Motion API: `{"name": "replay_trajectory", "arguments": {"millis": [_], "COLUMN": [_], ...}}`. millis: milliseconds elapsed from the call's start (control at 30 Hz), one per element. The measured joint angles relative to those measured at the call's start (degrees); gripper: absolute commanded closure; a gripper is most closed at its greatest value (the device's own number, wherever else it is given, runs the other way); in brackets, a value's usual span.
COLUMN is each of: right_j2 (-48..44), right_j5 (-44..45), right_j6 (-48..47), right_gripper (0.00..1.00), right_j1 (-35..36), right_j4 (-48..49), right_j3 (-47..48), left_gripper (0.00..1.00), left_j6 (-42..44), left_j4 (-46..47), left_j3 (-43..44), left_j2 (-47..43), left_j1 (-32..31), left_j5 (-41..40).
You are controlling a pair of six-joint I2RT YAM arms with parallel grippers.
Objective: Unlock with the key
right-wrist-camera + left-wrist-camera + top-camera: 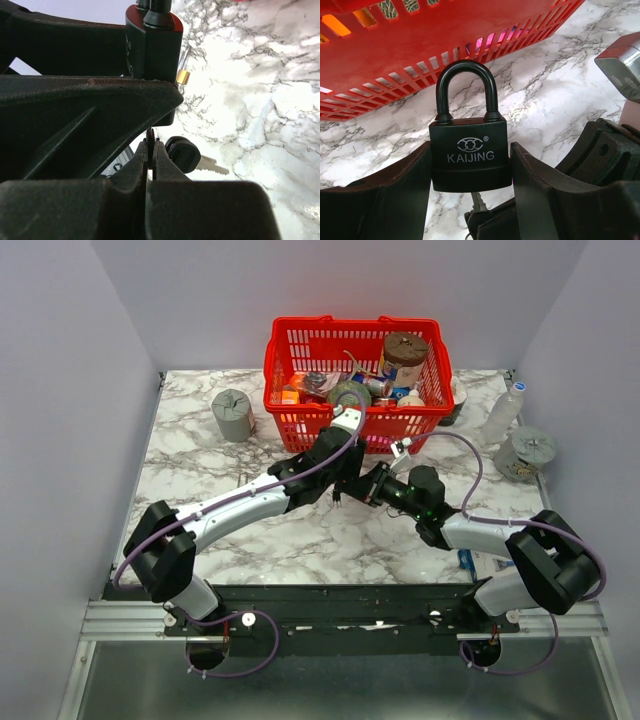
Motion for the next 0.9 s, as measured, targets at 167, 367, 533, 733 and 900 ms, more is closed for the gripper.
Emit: {"name": "replay_trajectory", "arguments": {"millis": [167,367,533,733,900], "right_j2": [-0.1,-0.4,-1.2,-1.2,-0.6], "right_j5": [-0.5,-0.3,0.3,2.6,2.7], "right_j6": [-0.1,-1.0,-3.6,-6.0,-6.6], "right_gripper": [0.99,0.99,0.99,0.99,0.99], "right_j1": [-0.3,-0.4,-0.4,-1.4,-1.5], "right_j4": [3.4,4.5,3.7,2.2,2.0], "right_j3": [-1.1,-2.0,-2.0,0.4,1.9], "left_gripper": [0.97,0.97,0.97,0.97,0.97], "left_j6": [-0.5,-1.3,-1.7,-3.6,-4.2], "left_j4": [0.5,0.5,0.8,0.9,1.4], "left_j3": [0.0,0.0,0.0,0.0,0.1], "left_j2": [-0.7,-0.8,-1.0,-1.3,-1.7], "left_j1": [0.0,0.0,0.0,0.4,1.0], "left_j5": [0.7,2.1,2.6,3.2,3.1]}}
